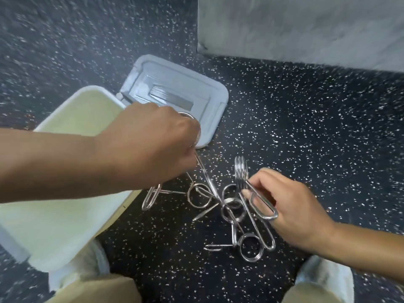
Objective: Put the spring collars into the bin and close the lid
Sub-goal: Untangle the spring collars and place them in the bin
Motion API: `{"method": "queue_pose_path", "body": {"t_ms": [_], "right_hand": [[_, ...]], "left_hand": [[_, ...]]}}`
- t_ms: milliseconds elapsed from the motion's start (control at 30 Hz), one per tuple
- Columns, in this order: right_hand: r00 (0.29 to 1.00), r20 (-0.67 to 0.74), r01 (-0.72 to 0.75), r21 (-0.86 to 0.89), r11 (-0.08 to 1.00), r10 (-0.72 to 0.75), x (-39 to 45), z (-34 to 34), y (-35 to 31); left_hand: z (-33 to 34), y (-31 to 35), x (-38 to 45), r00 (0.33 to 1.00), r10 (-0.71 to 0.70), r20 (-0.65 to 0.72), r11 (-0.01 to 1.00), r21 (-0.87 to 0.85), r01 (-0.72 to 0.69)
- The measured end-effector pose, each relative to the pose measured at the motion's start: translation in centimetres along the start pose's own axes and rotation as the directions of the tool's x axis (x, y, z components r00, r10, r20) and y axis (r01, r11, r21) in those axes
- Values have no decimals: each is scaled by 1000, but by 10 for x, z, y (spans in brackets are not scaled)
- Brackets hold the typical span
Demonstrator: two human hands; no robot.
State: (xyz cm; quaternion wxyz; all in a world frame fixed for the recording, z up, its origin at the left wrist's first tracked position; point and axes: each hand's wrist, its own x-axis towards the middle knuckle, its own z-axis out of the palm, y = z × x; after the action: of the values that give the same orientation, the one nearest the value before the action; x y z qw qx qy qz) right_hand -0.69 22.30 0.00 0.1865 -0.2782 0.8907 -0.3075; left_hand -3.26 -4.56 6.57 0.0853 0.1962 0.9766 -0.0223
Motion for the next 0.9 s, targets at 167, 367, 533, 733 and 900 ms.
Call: {"method": "queue_pose_path", "body": {"t_ms": [167, 367, 533, 733, 900], "right_hand": [[999, 48, 14, 17, 1000, -14, 19, 11, -19], [987, 39, 153, 3, 988, -153, 46, 7, -50], [944, 8, 329, -11, 944, -329, 93, -1, -91], [828, 115, 561, -174, 809, -549, 161, 0, -147], [583, 464, 809, -399, 431, -667, 205, 34, -177]], "left_hand": [[-11, -32, -50, 992, -124, -3, 988, -90, 123], [18, -56, -117, 899, -438, 5, 876, -224, 427], [46, -80, -153, 780, -624, 52, 743, -272, 612], [86, -108, -153, 727, -656, 204, 739, -24, 673], [113, -109, -146, 779, -560, 283, 819, 47, 572]]}}
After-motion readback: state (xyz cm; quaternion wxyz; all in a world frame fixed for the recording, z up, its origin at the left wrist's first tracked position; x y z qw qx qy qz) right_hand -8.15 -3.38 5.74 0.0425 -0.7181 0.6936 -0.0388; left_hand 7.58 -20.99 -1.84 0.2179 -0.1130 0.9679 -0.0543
